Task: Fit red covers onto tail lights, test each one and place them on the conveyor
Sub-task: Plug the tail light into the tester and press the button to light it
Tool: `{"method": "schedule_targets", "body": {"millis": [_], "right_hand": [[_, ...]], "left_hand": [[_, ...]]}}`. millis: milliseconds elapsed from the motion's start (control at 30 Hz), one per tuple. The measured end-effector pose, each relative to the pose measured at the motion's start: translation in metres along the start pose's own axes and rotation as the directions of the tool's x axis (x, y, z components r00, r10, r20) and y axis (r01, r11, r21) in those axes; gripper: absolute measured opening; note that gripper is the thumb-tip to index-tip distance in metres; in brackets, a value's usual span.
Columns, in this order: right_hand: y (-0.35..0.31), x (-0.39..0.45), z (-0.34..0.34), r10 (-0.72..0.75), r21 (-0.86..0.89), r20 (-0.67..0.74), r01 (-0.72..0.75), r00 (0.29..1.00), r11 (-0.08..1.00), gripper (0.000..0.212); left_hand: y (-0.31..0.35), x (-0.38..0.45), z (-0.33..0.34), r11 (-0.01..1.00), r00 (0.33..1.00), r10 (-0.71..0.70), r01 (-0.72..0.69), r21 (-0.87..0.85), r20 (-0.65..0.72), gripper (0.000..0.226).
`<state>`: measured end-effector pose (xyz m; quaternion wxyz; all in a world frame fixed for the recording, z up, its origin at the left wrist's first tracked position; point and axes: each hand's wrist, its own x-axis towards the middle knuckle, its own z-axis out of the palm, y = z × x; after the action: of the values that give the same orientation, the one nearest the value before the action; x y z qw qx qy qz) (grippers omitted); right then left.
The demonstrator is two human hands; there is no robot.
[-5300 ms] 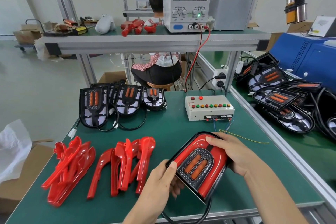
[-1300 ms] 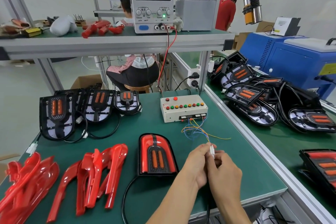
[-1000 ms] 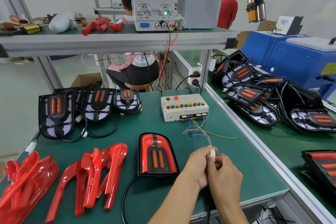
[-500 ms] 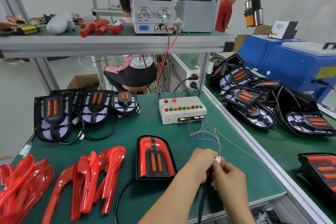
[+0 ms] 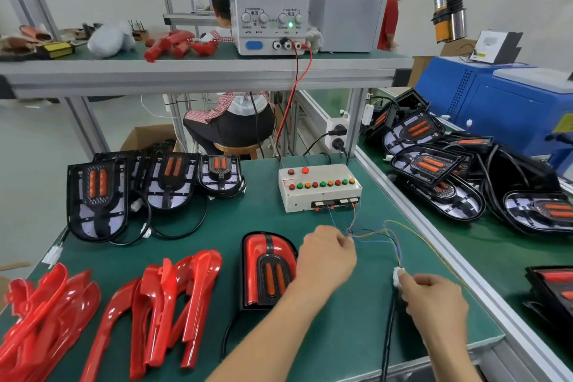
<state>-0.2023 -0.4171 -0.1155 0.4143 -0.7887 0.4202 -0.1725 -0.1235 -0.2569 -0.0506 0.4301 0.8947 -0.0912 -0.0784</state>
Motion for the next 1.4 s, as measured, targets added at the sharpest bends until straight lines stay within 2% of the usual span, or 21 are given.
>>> {"method": "schedule_targets", "body": {"millis": [67,133,200,267,300,367,433,467,533,767,867,933,1000,1067,1133,1267,1400], "right_hand": [[-0.001,0.002,0.004,-0.061,-0.065,0.028,0.063,0.998,0.996,0.039],[-0.003,-0.001,0.006,-0.092,-0.083,-0.002,0.091,0.996,0.992,0.034],[-0.007,-0.012,0.006,-0.123,-0.057,-0.068,0.12,0.99,0.991,0.027],[-0.014,-0.027,0.009,-0.234,-0.006,-0.117,0.234,0.965,0.972,0.012],[-0.017,-0.035,0.014,-0.29,0.02,-0.085,0.293,0.953,0.956,0.013],[-0.028,-0.049,0.027,-0.339,0.068,0.143,0.332,0.93,0.941,0.023],[-0.041,-0.059,0.045,-0.268,0.067,0.455,0.268,0.849,0.961,0.039],[-0.048,-0.062,0.053,-0.212,0.066,0.561,0.213,0.8,0.975,0.044],[-0.06,-0.064,0.063,-0.143,0.09,0.673,0.111,0.725,0.99,0.042],[-0.074,-0.061,0.063,-0.048,0.124,0.869,-0.123,0.493,0.985,0.033],[-0.074,-0.061,0.062,-0.084,0.168,0.894,-0.155,0.44,0.973,0.03],[-0.073,-0.061,0.063,-0.121,0.212,0.901,-0.179,0.416,0.961,0.03],[-0.071,-0.061,0.064,-0.168,0.265,0.891,-0.182,0.422,0.947,0.031],[-0.067,-0.061,0.065,-0.206,0.322,0.864,-0.19,0.459,0.928,0.03],[-0.061,-0.059,0.067,-0.224,0.37,0.82,-0.188,0.527,0.91,0.027],[-0.049,-0.047,0.07,-0.275,0.448,0.646,-0.062,0.712,0.892,0.019],[-0.037,-0.037,0.076,-0.265,0.54,0.51,-0.065,0.818,0.839,0.011]], "left_hand": [[-0.003,0.004,-0.021,0.999,0.999,0.025,-0.026,-0.018,-0.02,0.028],[-0.006,0.01,-0.043,0.996,0.999,0.019,-0.022,-0.081,-0.045,0.03],[-0.012,0.022,-0.064,0.994,0.995,0.002,-0.013,-0.112,-0.1,0.029],[-0.02,0.036,-0.083,0.992,0.986,-0.021,-0.001,-0.129,-0.164,0.027],[-0.025,0.044,-0.09,0.99,0.981,-0.035,0.008,-0.141,-0.192,0.027],[-0.033,0.058,-0.1,0.99,0.973,-0.056,0.025,-0.139,-0.224,0.026],[-0.039,0.07,-0.104,0.991,0.973,-0.072,0.044,-0.13,-0.22,0.026],[-0.04,0.074,-0.104,0.991,0.975,-0.074,0.048,-0.128,-0.208,0.027],[-0.041,0.081,-0.102,0.992,0.98,-0.074,0.053,-0.116,-0.184,0.027],[-0.047,0.098,-0.093,0.986,0.989,-0.079,0.059,-0.153,-0.124,0.023],[-0.046,0.104,-0.092,0.993,0.995,-0.05,0.04,-0.108,-0.091,0.022],[-0.044,0.109,-0.093,1.0,0.998,0.007,-0.007,0.008,-0.07,0.023],[-0.042,0.114,-0.093,0.982,0.997,0.075,-0.068,0.178,-0.033,0.026],[-0.042,0.12,-0.094,0.958,0.994,0.105,-0.106,0.266,0.018,0.035],[-0.044,0.125,-0.094,0.939,0.99,0.125,-0.141,0.315,0.068,0.042],[-0.05,0.131,-0.093,0.88,0.98,0.152,-0.192,0.434,0.125,0.05],[-0.056,0.133,-0.086,0.841,0.973,0.155,-0.22,0.494,0.169,0.058]]}}
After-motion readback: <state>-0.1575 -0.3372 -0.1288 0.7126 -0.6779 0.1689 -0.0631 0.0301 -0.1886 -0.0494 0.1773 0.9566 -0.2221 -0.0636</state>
